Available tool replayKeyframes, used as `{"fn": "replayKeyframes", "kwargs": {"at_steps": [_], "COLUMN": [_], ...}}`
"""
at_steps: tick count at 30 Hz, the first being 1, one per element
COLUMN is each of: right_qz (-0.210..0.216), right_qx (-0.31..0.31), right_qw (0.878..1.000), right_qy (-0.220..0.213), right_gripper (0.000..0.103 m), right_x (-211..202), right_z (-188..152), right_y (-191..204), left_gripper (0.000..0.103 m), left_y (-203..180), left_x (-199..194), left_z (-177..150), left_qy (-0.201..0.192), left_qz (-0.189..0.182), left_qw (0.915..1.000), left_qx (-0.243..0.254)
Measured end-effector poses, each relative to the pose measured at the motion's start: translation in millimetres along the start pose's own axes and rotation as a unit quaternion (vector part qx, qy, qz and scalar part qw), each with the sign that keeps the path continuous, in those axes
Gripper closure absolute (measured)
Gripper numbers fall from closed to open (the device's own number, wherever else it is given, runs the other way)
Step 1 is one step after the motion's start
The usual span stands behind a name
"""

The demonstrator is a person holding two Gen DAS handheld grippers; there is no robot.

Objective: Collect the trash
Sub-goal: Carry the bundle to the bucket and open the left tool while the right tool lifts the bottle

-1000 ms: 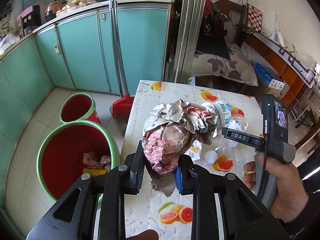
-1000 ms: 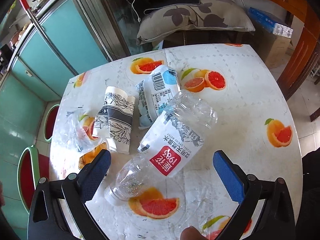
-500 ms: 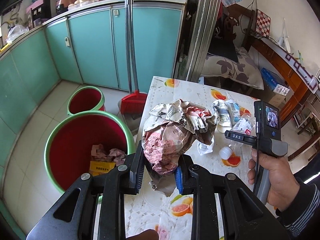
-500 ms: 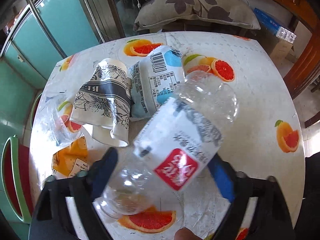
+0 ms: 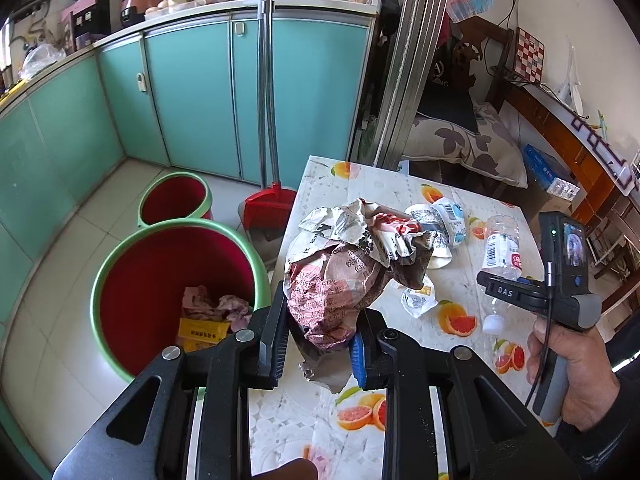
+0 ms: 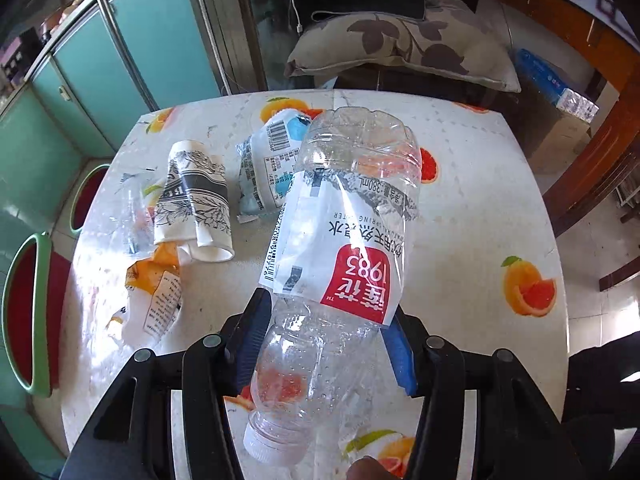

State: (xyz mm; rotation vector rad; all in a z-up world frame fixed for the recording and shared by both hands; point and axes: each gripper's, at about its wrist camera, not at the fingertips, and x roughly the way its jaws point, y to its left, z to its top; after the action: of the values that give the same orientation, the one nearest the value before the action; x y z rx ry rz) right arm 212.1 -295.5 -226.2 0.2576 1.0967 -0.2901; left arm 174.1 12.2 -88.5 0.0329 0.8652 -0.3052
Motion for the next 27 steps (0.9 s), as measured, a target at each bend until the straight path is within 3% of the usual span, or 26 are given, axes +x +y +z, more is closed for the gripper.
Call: {"fn": "replayKeyframes", "kwargs": {"at_steps": [14,27], "right_qz": [0.042,0.07], "right_qx": [-0.109,-0.157], "right_qw": [0.989,0.978], "right_qy": [-0.094,-0.121], "right_gripper": [0.05,0.05], "right_x": [-109,-146], "right_z": [-24,-19], "right_y": [20,60], "left_gripper": [0.079,0.079], "left_y": [17,59], "left_x": [-25,-19], "left_z": [-10,-3], "left_qy": [-0.018,-0.017], "left_qz": [0.034,0.074], "left_qw": [0.9989,0.9954], "left_qx": [-0.029,-0.059]}}
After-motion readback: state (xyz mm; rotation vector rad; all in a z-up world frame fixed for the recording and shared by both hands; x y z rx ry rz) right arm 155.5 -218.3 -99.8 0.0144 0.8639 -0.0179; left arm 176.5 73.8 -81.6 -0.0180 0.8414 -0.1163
